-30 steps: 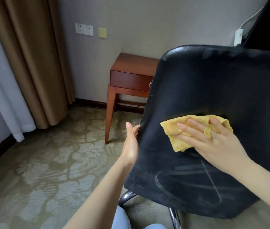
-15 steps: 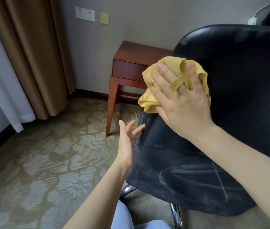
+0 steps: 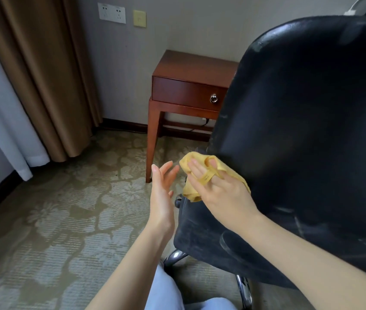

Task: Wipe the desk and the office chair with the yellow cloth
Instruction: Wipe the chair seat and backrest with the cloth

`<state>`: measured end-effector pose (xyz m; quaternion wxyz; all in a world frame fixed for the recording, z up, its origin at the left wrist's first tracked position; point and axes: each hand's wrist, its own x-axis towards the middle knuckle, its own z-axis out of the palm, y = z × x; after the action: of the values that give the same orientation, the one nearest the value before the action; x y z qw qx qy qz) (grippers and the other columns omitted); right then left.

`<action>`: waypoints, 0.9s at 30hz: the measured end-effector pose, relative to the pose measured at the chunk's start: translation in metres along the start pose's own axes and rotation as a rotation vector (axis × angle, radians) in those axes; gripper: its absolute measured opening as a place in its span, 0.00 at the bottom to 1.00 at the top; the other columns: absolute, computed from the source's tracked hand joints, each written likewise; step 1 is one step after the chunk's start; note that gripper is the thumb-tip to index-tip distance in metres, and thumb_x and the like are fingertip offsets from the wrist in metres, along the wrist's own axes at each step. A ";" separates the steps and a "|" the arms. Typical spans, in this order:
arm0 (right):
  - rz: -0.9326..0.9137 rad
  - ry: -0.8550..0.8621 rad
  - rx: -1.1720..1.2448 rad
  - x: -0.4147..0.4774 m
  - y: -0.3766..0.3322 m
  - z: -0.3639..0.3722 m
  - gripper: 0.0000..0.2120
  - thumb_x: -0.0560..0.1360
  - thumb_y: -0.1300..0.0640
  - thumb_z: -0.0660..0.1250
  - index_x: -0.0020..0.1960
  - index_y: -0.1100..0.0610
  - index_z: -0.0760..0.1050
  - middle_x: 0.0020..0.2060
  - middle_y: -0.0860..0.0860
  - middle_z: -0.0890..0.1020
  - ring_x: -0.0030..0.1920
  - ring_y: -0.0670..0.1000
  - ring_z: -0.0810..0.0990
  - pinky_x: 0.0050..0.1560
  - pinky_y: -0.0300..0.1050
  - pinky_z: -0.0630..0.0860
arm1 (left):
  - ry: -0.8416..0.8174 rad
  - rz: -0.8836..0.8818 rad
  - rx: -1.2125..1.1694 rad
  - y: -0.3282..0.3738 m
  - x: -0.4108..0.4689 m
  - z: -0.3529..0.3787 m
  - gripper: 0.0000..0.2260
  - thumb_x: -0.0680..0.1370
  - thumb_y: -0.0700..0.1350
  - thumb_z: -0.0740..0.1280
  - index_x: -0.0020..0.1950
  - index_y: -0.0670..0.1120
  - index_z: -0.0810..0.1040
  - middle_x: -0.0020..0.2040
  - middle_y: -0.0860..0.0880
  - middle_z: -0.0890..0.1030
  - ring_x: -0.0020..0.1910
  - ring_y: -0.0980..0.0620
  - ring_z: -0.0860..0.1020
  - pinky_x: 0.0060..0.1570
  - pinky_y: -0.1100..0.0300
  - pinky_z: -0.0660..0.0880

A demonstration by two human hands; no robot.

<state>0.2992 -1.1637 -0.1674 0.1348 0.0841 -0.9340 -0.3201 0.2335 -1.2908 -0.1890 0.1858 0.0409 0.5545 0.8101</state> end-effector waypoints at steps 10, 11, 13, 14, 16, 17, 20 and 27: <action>-0.119 -0.006 -0.027 -0.072 0.025 0.000 0.36 0.58 0.59 0.80 0.64 0.47 0.76 0.68 0.45 0.71 0.66 0.46 0.72 0.63 0.48 0.72 | -0.167 -0.003 0.081 0.031 -0.024 0.014 0.24 0.82 0.60 0.44 0.70 0.54 0.69 0.69 0.58 0.69 0.56 0.68 0.73 0.60 0.70 0.65; -0.120 -0.016 -0.056 -0.081 0.031 -0.001 0.36 0.57 0.59 0.80 0.64 0.47 0.76 0.67 0.45 0.72 0.65 0.46 0.73 0.63 0.48 0.71 | -0.218 -0.027 0.080 0.034 -0.027 0.019 0.24 0.82 0.60 0.44 0.72 0.52 0.66 0.68 0.59 0.69 0.49 0.72 0.74 0.50 0.78 0.68; -0.111 -0.011 -0.121 -0.100 0.045 -0.004 0.37 0.57 0.61 0.78 0.65 0.46 0.74 0.67 0.44 0.72 0.65 0.46 0.73 0.66 0.50 0.68 | -0.308 -0.076 0.106 0.039 -0.032 0.027 0.26 0.82 0.60 0.42 0.75 0.51 0.62 0.68 0.60 0.67 0.52 0.71 0.75 0.47 0.79 0.66; -0.100 0.010 -0.152 -0.107 0.053 -0.005 0.37 0.59 0.63 0.76 0.66 0.46 0.73 0.67 0.44 0.72 0.65 0.46 0.73 0.67 0.51 0.67 | -0.337 -0.093 0.124 0.039 -0.034 0.031 0.27 0.81 0.61 0.41 0.76 0.51 0.60 0.72 0.59 0.65 0.62 0.65 0.72 0.53 0.75 0.62; -0.076 0.080 -0.218 -0.119 0.067 -0.009 0.35 0.64 0.68 0.68 0.68 0.47 0.69 0.68 0.46 0.71 0.66 0.48 0.71 0.68 0.55 0.64 | -0.342 -0.108 0.118 0.037 -0.037 0.037 0.27 0.81 0.61 0.40 0.77 0.53 0.57 0.76 0.57 0.60 0.73 0.57 0.60 0.62 0.65 0.56; -0.068 0.105 -0.251 -0.122 0.074 -0.012 0.33 0.67 0.70 0.63 0.68 0.48 0.68 0.69 0.47 0.70 0.67 0.49 0.69 0.69 0.56 0.62 | -0.327 -0.112 0.112 0.036 -0.038 0.038 0.27 0.81 0.62 0.40 0.77 0.54 0.56 0.76 0.56 0.59 0.75 0.56 0.58 0.66 0.62 0.54; -0.037 0.176 -0.364 -0.119 0.093 -0.025 0.32 0.71 0.71 0.57 0.71 0.48 0.65 0.71 0.49 0.67 0.69 0.51 0.64 0.70 0.59 0.57 | -0.292 -0.101 0.104 0.029 -0.037 0.041 0.28 0.80 0.63 0.39 0.77 0.56 0.56 0.77 0.57 0.58 0.76 0.55 0.55 0.75 0.52 0.47; 0.205 0.395 -0.312 -0.072 0.099 -0.058 0.30 0.76 0.61 0.65 0.74 0.46 0.61 0.74 0.50 0.59 0.75 0.55 0.55 0.71 0.61 0.44 | -0.279 -0.071 0.040 0.016 -0.033 0.041 0.28 0.79 0.65 0.38 0.77 0.58 0.58 0.76 0.58 0.60 0.76 0.57 0.56 0.76 0.48 0.46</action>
<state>0.3781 -1.1020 -0.0758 0.3572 0.0283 -0.8326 -0.4223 0.2707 -1.2712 -0.1538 0.2890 0.1371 0.5405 0.7782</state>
